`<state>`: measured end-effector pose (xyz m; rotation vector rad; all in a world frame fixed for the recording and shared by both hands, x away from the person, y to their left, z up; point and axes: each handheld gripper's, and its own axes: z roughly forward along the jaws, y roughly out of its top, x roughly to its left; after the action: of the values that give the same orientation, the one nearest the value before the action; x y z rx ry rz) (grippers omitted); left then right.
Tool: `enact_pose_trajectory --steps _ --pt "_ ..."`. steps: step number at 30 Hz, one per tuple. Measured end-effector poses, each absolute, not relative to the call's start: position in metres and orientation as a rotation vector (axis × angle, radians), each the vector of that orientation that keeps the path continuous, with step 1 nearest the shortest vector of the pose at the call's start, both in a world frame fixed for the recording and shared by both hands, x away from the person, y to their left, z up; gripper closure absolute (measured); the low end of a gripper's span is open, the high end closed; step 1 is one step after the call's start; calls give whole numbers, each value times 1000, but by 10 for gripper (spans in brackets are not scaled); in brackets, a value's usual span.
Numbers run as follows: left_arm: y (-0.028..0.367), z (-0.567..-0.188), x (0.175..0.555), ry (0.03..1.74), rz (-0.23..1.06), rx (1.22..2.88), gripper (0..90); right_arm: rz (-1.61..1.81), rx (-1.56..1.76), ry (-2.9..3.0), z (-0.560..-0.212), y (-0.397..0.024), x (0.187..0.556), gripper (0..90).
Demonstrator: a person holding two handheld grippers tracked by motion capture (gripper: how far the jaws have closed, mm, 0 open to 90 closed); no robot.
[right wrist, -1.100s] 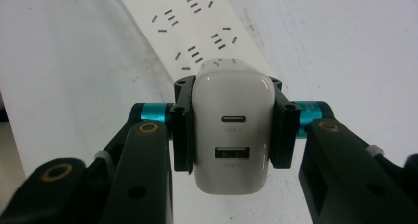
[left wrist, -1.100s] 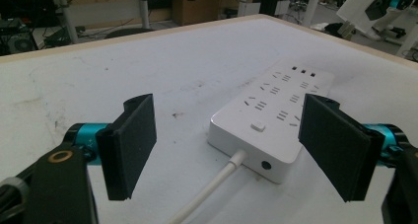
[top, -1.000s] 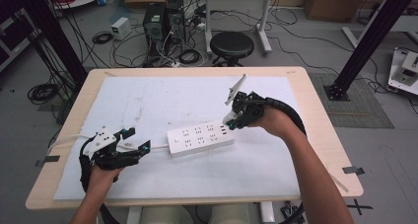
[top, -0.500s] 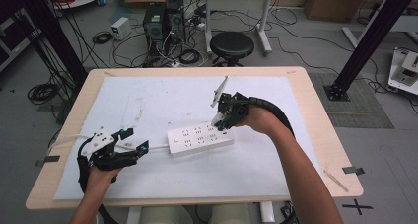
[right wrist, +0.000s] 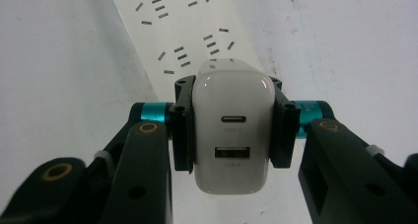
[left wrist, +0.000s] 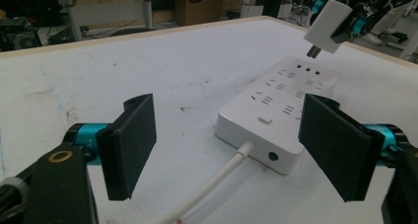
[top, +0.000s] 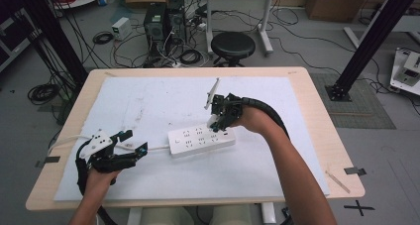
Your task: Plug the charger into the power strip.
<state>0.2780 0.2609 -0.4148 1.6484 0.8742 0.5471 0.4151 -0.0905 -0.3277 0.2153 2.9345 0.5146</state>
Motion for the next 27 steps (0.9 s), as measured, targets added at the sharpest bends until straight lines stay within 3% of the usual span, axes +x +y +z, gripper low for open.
enact_pose_trajectory --steps 27 --pt "265 -418 278 885 542 1640 223 447 60 2967 -351 -83 435 631"
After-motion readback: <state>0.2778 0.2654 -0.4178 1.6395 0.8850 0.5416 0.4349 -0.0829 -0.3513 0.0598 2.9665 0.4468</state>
